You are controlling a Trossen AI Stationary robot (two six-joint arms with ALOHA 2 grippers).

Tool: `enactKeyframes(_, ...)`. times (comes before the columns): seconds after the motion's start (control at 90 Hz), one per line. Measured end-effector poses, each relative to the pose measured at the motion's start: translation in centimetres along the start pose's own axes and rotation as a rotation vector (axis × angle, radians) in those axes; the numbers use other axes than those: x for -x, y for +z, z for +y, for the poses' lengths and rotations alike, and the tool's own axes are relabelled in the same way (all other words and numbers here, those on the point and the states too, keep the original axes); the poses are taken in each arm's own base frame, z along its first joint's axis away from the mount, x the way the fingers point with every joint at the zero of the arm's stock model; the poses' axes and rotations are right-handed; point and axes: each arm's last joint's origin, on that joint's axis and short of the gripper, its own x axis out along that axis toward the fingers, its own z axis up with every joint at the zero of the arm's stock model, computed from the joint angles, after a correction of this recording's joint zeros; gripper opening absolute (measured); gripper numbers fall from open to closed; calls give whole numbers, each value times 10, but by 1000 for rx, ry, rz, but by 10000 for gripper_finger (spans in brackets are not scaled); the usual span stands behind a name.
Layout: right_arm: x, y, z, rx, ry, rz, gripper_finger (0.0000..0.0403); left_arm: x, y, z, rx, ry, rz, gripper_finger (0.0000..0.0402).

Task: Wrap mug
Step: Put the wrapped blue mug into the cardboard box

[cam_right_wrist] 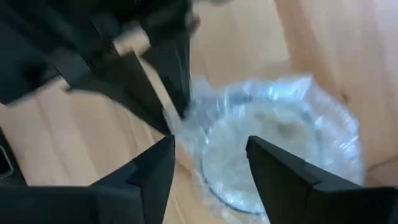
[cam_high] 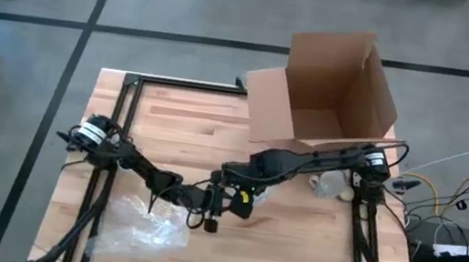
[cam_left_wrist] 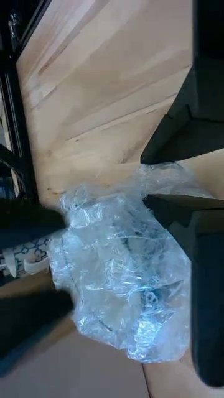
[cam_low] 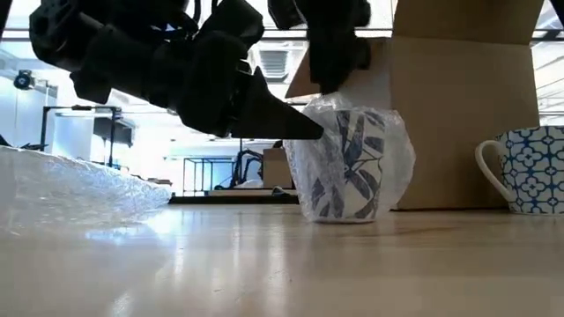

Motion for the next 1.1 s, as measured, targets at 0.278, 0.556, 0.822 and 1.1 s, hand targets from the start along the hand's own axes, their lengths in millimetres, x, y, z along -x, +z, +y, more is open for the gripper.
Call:
enactKeyframes(0.278, -41, -5, 0, 24, -12, 24, 175, 0, 0, 0, 0, 1, 2, 75)
enactKeyframes(0.556, -58, -10, -4, 48, -26, 35, 134, 14, 17, 0, 4, -13, -34, 75)
enactKeyframes(0.822, -64, -11, -5, 137, -22, 23, 72, 57, 41, 4, -8, -40, -51, 75)
enactKeyframes(1.1, -57, -11, 12, 227, 3, -37, 19, 94, 35, 11, 30, 1, -82, 75)
